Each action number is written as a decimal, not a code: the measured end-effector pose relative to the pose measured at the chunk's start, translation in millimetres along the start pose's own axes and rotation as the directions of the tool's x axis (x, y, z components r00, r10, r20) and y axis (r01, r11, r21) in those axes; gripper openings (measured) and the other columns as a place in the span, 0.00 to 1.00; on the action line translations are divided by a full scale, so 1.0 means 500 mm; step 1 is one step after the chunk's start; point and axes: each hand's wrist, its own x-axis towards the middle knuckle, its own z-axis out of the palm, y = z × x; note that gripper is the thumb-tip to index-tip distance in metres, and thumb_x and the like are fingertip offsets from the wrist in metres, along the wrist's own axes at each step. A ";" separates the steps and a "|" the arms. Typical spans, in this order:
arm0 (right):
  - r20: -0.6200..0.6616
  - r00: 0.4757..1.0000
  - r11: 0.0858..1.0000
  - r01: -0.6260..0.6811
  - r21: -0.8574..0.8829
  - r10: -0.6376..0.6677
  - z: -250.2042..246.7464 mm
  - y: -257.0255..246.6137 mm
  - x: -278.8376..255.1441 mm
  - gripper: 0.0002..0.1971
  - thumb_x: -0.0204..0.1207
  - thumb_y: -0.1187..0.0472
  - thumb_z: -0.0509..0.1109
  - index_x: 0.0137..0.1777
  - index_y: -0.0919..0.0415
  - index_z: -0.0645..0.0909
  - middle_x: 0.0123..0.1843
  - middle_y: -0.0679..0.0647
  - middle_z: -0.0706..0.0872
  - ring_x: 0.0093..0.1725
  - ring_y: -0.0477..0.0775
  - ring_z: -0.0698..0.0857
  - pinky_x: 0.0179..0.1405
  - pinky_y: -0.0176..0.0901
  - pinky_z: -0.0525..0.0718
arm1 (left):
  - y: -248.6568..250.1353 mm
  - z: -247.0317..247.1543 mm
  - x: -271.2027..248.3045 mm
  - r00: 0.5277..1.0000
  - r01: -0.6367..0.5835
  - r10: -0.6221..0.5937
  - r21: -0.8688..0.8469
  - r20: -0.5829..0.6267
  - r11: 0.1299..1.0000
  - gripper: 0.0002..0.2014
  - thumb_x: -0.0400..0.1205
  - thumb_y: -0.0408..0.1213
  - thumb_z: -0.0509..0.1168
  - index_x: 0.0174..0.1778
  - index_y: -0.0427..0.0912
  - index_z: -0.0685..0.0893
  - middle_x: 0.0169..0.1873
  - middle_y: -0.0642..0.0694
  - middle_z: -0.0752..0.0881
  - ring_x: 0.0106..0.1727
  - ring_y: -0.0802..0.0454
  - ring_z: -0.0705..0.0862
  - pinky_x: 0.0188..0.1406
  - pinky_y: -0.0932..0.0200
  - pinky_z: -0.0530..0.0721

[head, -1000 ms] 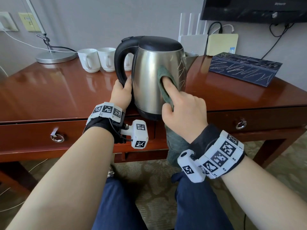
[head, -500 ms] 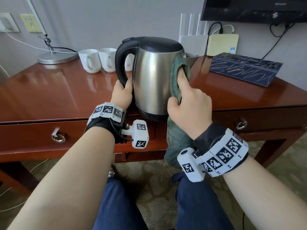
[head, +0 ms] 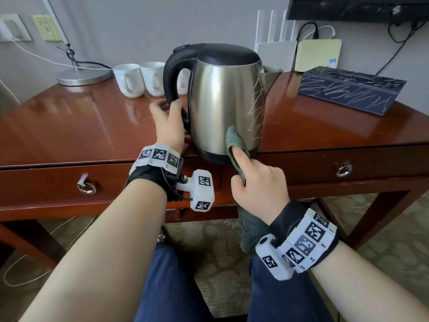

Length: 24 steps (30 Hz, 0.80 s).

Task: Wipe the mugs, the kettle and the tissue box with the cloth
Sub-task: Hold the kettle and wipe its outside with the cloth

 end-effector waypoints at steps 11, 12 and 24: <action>0.052 0.998 0.995 0.019 0.095 -0.024 0.012 0.023 -0.028 0.28 0.66 0.62 0.57 0.66 0.60 0.82 0.23 0.53 0.77 0.18 0.57 0.74 0.16 0.41 0.74 | -0.012 -0.008 -0.029 0.908 -0.416 0.404 0.331 0.107 0.847 0.16 0.86 0.28 0.56 0.63 0.39 0.85 0.52 0.56 0.81 0.61 0.54 0.74 0.65 0.73 0.69; 0.052 0.999 0.995 0.010 0.096 -0.015 0.010 0.026 -0.028 0.28 0.66 0.62 0.57 0.67 0.61 0.82 0.24 0.53 0.77 0.18 0.58 0.75 0.16 0.41 0.75 | -0.005 -0.007 -0.032 0.940 -0.340 0.325 0.282 0.101 0.897 0.15 0.87 0.32 0.56 0.64 0.43 0.85 0.53 0.57 0.81 0.64 0.52 0.76 0.68 0.70 0.71; 0.064 0.997 0.998 0.027 0.054 -0.030 -0.006 0.052 -0.015 0.27 0.67 0.62 0.56 0.66 0.63 0.82 0.25 0.53 0.79 0.18 0.57 0.75 0.22 0.35 0.69 | 0.004 -0.006 0.010 0.874 0.242 -0.191 -0.059 0.447 0.969 0.40 0.73 0.76 0.58 0.75 0.54 0.79 0.69 0.49 0.84 0.73 0.48 0.80 0.79 0.42 0.69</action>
